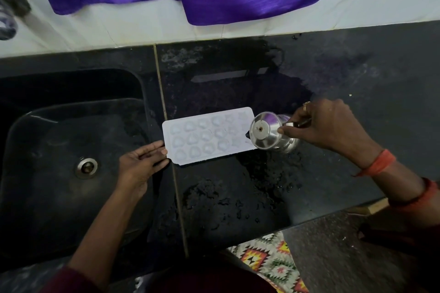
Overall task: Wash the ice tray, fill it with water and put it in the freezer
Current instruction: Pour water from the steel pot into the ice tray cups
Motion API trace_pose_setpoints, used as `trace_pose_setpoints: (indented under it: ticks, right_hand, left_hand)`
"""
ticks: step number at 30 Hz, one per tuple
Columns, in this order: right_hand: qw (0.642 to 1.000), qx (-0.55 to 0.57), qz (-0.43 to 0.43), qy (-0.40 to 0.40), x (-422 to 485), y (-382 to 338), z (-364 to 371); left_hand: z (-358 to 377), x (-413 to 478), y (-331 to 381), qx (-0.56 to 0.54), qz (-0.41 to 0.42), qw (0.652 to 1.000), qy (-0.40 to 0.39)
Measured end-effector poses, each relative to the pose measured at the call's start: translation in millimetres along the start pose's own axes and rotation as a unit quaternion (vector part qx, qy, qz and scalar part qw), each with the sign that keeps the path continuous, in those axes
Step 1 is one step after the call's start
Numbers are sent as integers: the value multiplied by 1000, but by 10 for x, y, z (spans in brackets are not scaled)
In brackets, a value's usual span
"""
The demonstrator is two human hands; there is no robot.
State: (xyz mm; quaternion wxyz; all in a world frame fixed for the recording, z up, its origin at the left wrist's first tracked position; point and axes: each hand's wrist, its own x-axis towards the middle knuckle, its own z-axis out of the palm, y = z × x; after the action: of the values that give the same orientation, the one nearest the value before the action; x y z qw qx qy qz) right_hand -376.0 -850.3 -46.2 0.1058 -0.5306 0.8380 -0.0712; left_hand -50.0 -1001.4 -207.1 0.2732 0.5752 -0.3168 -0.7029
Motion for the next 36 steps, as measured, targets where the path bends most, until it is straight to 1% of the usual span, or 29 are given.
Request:
trace_pose_setpoints:
  ticks: [11, 19, 26, 36]
  right_hand:
    - [998, 60, 3, -2, 53, -70, -158]
    - [999, 41, -13, 23, 110, -133, -128]
    - [999, 34, -5, 31, 157, -159, -86]
    - [999, 0, -16, 41, 197, -163, -64]
  left_hand:
    - [-6, 9, -10, 4, -1, 1000, -3]
    - [6, -5, -13, 2, 4, 1000, -5]
    - [-32, 48, -40, -4, -1, 1000, -6]
    - [-16, 39, -25, -6, -3, 1000, -4]
